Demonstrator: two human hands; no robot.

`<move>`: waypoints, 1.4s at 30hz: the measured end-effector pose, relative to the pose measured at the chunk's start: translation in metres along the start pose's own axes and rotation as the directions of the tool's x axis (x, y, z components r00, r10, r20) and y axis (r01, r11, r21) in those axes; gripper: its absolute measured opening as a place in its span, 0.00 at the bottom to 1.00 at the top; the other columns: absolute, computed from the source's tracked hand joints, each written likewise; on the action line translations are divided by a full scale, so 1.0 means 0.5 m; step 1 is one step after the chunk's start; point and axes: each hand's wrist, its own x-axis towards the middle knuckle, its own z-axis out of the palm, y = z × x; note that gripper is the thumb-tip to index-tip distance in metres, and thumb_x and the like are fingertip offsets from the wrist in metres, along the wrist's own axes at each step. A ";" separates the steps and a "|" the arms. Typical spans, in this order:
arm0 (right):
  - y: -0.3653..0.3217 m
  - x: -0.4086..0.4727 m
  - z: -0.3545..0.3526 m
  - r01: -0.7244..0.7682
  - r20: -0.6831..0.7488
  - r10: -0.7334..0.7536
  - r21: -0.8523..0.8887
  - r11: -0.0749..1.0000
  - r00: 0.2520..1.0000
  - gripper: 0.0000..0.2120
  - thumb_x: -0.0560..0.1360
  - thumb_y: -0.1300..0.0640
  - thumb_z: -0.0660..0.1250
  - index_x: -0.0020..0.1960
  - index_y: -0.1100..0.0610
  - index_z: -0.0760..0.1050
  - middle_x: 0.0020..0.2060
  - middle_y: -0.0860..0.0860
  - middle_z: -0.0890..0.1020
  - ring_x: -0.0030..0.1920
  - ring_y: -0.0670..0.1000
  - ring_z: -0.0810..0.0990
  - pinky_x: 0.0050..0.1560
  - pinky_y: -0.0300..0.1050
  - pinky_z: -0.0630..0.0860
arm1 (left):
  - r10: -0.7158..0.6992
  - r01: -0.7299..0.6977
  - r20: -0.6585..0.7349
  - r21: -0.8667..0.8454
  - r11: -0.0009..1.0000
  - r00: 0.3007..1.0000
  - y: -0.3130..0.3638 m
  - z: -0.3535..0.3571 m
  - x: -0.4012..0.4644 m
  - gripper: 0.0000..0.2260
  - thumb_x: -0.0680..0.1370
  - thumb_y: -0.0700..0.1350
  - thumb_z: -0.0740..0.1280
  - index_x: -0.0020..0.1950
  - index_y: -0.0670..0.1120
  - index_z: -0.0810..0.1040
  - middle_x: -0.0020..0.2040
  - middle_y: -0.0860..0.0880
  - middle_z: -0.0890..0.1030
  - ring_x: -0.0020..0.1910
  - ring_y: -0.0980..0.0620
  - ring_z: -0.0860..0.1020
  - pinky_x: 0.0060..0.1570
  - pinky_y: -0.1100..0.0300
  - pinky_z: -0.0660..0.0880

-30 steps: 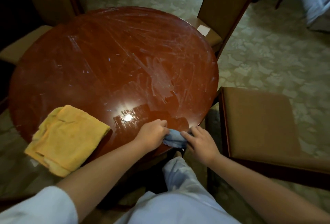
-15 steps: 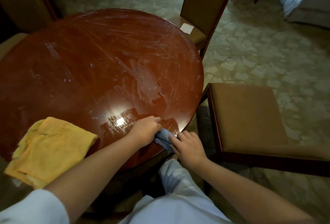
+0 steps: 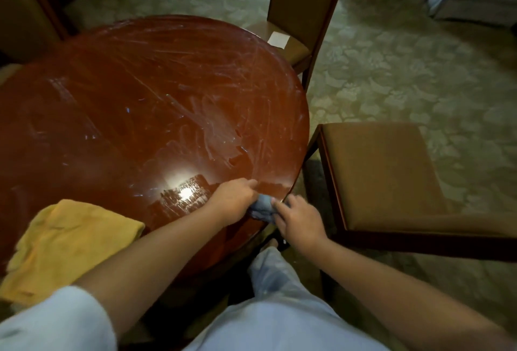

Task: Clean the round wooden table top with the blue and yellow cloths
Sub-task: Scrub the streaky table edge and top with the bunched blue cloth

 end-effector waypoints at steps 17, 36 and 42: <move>-0.044 -0.023 0.027 0.250 -0.021 -0.250 0.000 0.968 0.968 0.15 0.73 0.48 0.58 0.52 0.54 0.78 0.35 0.50 0.77 0.30 0.50 0.76 0.22 0.41 0.68 | 0.183 -0.184 -0.020 -0.086 0.979 0.983 -0.051 0.034 -0.063 0.03 0.63 0.38 0.70 0.33 0.45 0.78 0.35 0.49 0.74 0.32 0.47 0.76 0.26 0.62 0.62; -0.015 -0.010 0.003 0.170 0.151 -0.158 -0.065 0.983 0.976 0.22 0.68 0.53 0.75 0.60 0.55 0.77 0.41 0.54 0.78 0.34 0.53 0.77 0.22 0.44 0.71 | -0.103 0.079 -0.107 -0.206 0.975 0.989 -0.004 0.049 -0.066 0.11 0.76 0.41 0.64 0.55 0.41 0.81 0.49 0.45 0.76 0.49 0.45 0.74 0.45 0.52 0.73; 0.047 0.072 -0.028 0.111 0.278 -0.057 -0.183 0.977 0.959 0.24 0.81 0.52 0.57 0.76 0.50 0.57 0.61 0.57 0.71 0.54 0.58 0.75 0.42 0.48 0.72 | -0.179 0.160 -0.100 -0.172 0.972 0.979 0.006 0.014 0.000 0.10 0.76 0.42 0.64 0.54 0.41 0.79 0.50 0.45 0.75 0.48 0.44 0.75 0.37 0.55 0.66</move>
